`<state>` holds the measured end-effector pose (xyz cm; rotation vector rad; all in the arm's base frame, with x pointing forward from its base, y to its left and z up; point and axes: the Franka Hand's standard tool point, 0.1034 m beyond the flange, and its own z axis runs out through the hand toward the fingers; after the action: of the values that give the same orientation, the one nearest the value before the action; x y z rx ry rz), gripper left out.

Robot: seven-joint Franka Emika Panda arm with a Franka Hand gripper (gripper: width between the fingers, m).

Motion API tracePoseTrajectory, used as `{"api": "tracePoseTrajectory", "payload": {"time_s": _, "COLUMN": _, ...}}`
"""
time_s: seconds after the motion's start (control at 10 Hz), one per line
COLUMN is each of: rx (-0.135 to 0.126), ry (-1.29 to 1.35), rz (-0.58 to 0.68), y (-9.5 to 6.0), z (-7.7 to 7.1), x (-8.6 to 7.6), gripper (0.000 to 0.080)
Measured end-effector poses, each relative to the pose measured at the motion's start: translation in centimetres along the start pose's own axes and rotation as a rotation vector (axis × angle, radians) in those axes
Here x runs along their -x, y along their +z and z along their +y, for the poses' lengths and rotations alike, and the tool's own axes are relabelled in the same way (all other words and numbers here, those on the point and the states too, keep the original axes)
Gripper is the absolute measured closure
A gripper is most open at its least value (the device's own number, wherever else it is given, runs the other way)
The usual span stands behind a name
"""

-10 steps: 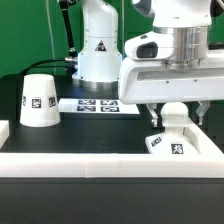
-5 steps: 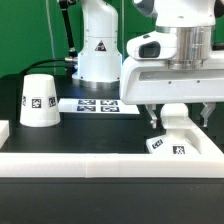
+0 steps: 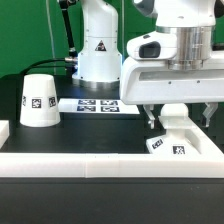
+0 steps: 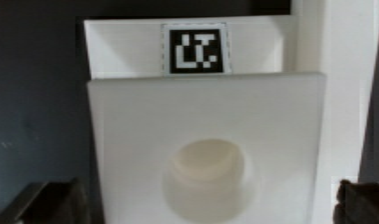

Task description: Assemble lamp

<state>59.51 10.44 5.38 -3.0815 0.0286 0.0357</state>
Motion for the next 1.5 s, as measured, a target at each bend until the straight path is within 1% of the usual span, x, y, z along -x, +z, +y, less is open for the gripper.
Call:
{"api": "tracePoseTrajectory", "payload": {"time_s": 0.1, "rx": 0.001, "ry": -0.001, "rz": 0.003, "y": -0.1, "z": 0.1, "x": -0.1, "gripper": 0.0101}}
{"api": "tracePoseTrajectory", "payload": {"time_s": 0.2, "rx": 0.005, "ry": -0.005, "rz": -0.032, "y": 0.0, "z": -0.1, "x": 0.5, "gripper": 0.0101}}
{"api": "tracePoseTrajectory", "payload": {"time_s": 0.3, "rx": 0.002, "ry": 0.029, "rz": -0.037, "y": -0.7, "z": -0.1, "x": 1.3, "gripper": 0.0101}}
{"api": "tracePoseTrajectory", "payload": {"time_s": 0.4, "rx": 0.002, "ry": 0.050, "rz": -0.051, "y": -1.1, "z": 0.1, "x": 3.0, "gripper": 0.0101}}
{"api": "tracePoseTrajectory", "payload": {"time_s": 0.5, "rx": 0.010, "ry": 0.052, "rz": -0.063, "y": -1.3, "z": 0.2, "x": 4.7, "gripper": 0.0101}}
{"api": "tracePoseTrajectory", "payload": {"time_s": 0.6, "rx": 0.015, "ry": 0.038, "rz": -0.060, "y": -1.3, "z": -0.2, "x": 6.1, "gripper": 0.0101}}
{"api": "tracePoseTrajectory", "payload": {"time_s": 0.7, "rx": 0.015, "ry": 0.031, "rz": -0.058, "y": -1.2, "z": -0.4, "x": 6.5, "gripper": 0.0101}}
{"api": "tracePoseTrajectory", "payload": {"time_s": 1.0, "rx": 0.014, "ry": 0.029, "rz": -0.058, "y": -1.2, "z": -0.5, "x": 6.5, "gripper": 0.0101}}
{"api": "tracePoseTrajectory", "payload": {"time_s": 1.2, "rx": 0.019, "ry": 0.117, "rz": -0.055, "y": -1.3, "z": -0.7, "x": 6.5, "gripper": 0.0101}}
{"api": "tracePoseTrajectory", "payload": {"time_s": 1.3, "rx": 0.018, "ry": 0.199, "rz": -0.068, "y": -1.4, "z": -0.7, "x": 7.4, "gripper": 0.0101}}
{"api": "tracePoseTrajectory", "payload": {"time_s": 1.4, "rx": 0.013, "ry": 0.265, "rz": -0.091, "y": -1.4, "z": -0.7, "x": 8.6, "gripper": 0.0101}}
{"api": "tracePoseTrajectory", "payload": {"time_s": 1.5, "rx": 0.002, "ry": 0.295, "rz": -0.105, "y": -1.2, "z": -0.5, "x": 9.6, "gripper": 0.0101}}
